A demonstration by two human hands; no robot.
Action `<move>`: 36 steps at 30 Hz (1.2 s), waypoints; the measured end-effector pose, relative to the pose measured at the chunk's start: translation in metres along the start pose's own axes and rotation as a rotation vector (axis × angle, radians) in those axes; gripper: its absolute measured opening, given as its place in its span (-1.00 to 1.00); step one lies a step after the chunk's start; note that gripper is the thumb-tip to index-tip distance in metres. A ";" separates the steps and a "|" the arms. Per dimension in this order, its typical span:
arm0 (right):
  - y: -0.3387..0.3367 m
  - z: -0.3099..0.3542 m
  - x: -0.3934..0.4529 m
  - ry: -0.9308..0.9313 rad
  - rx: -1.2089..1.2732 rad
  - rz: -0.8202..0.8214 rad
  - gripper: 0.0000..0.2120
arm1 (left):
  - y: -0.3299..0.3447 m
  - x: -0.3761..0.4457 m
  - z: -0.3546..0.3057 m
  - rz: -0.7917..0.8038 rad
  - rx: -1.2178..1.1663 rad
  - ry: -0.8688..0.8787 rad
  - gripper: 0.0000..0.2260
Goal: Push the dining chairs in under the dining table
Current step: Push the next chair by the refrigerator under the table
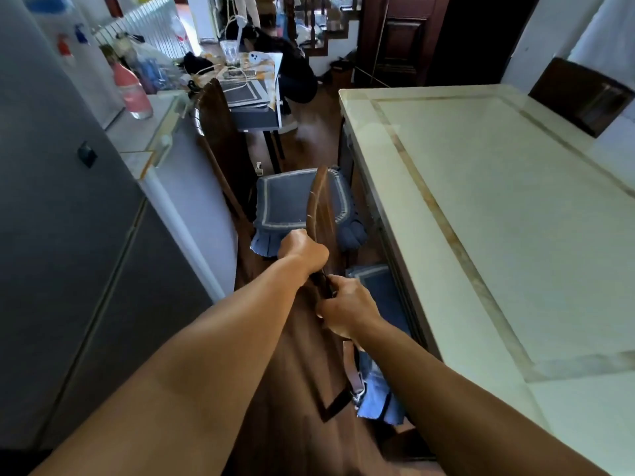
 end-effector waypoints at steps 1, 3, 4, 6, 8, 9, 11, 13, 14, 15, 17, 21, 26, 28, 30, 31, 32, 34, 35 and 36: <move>0.008 0.005 0.001 -0.011 0.004 0.005 -0.75 | -0.008 -0.002 0.005 -0.011 0.020 -0.003 -0.65; 0.028 0.017 0.004 -0.039 0.013 0.020 -0.75 | -0.027 -0.006 0.017 -0.044 0.050 -0.011 -0.64; 0.038 0.023 0.006 -0.051 0.013 0.032 -0.75 | -0.036 -0.008 0.023 -0.065 0.059 -0.018 -0.65; 0.061 0.035 0.011 -0.068 0.016 0.063 -0.77 | -0.058 -0.013 0.038 -0.099 0.070 -0.034 -0.69; 0.085 0.047 0.016 -0.087 0.019 0.086 -0.79 | -0.080 -0.019 0.053 -0.099 0.066 -0.057 -0.73; 0.095 0.053 0.018 -0.096 0.012 0.094 -0.77 | -0.090 -0.022 0.059 -0.097 0.063 -0.072 -0.72; 0.115 0.066 0.021 -0.104 -0.019 0.101 -0.74 | -0.111 -0.030 0.072 -0.114 0.060 -0.090 -0.67; 0.138 0.079 0.022 -0.105 -0.026 0.140 -0.74 | -0.131 -0.041 0.086 -0.138 0.052 -0.114 -0.69; 0.149 0.084 0.022 -0.106 -0.029 0.166 -0.72 | -0.139 -0.045 0.092 -0.144 0.050 -0.129 -0.71; 0.160 0.089 0.021 -0.108 -0.041 0.189 -0.70 | -0.147 -0.049 0.100 -0.152 0.047 -0.143 -0.73; 0.176 0.097 0.020 -0.114 -0.054 0.209 -0.64 | -0.161 -0.056 0.114 -0.167 0.036 -0.161 -0.79; 0.203 0.107 0.021 -0.119 -0.052 0.252 -0.62 | -0.181 -0.066 0.134 -0.170 0.012 -0.196 -0.79; 0.231 0.115 0.021 -0.151 -0.018 0.318 -0.71 | -0.201 -0.075 0.155 -0.211 0.017 -0.246 -0.63; 0.237 0.117 0.022 -0.158 -0.005 0.321 -0.72 | -0.206 -0.078 0.159 -0.214 0.030 -0.260 -0.77; 0.239 0.116 0.024 -0.156 0.018 0.311 -0.72 | -0.208 -0.079 0.160 -0.208 0.027 -0.273 -0.79; 0.239 0.115 0.025 -0.156 0.018 0.302 -0.72 | -0.207 -0.080 0.160 -0.199 0.023 -0.281 -0.76; 0.239 0.114 0.025 -0.157 0.013 0.298 -0.71 | -0.206 -0.081 0.160 -0.194 0.024 -0.291 -0.71; 0.237 0.112 0.025 -0.167 0.027 0.302 -0.69 | -0.204 -0.083 0.157 -0.185 0.037 -0.308 -0.65; 0.236 0.112 0.025 -0.175 0.043 0.318 -0.68 | -0.204 -0.084 0.156 -0.176 0.039 -0.312 -0.63; 0.235 0.111 0.025 -0.177 0.060 0.342 -0.65 | -0.203 -0.085 0.154 -0.160 0.035 -0.312 -0.63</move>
Point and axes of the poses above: each hand's wrist, its own x-axis towards the middle knuckle, its own y-axis out of the palm, z = x × y, the point moved 6 cm from there along x, towards the middle knuckle, and after that the axes turned 15 degrees about z, right-handed, at the moved point
